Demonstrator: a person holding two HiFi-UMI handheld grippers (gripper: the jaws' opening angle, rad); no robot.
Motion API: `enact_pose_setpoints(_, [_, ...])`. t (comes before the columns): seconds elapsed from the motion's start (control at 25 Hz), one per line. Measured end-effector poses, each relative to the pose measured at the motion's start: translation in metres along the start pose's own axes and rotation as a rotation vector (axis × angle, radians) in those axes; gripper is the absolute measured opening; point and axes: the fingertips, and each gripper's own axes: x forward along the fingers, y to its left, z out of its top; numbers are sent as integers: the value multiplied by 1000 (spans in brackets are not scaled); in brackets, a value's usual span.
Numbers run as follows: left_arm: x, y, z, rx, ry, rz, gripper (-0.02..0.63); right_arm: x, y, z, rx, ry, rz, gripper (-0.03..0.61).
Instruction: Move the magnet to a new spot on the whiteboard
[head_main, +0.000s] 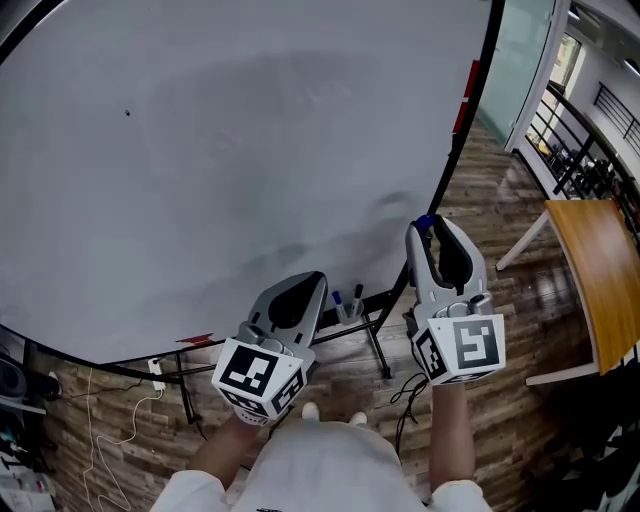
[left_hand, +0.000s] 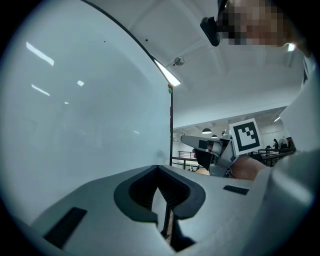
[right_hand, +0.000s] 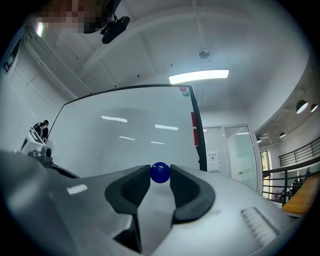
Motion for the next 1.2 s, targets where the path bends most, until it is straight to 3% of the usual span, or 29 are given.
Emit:
enact_pose_setpoints(0.68, [-18,-2,-28,-8,12,20,6,-71,11,-61,117,47,-56,132])
enact_pose_setpoints(1.2, [-23,-11,-39,-28,29,5,6,-83,12,-65,101,60,-67,132])
